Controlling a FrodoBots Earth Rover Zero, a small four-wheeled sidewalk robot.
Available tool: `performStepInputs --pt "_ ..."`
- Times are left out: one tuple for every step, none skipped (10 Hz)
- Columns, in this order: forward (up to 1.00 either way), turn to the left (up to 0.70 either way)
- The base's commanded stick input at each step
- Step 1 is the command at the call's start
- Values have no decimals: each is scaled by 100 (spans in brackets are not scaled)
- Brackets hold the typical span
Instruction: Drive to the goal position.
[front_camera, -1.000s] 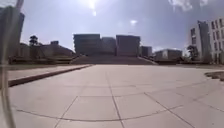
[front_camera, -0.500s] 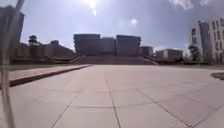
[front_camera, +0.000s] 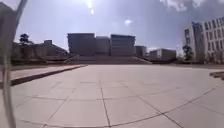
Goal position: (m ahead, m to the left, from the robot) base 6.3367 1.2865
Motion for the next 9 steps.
performStepInputs --pt "85 0" --pt "85 0" --pt "85 0" --pt "85 0" --pt "85 0" --pt "85 0" --pt "85 0" --pt "85 0" --pt "85 0"
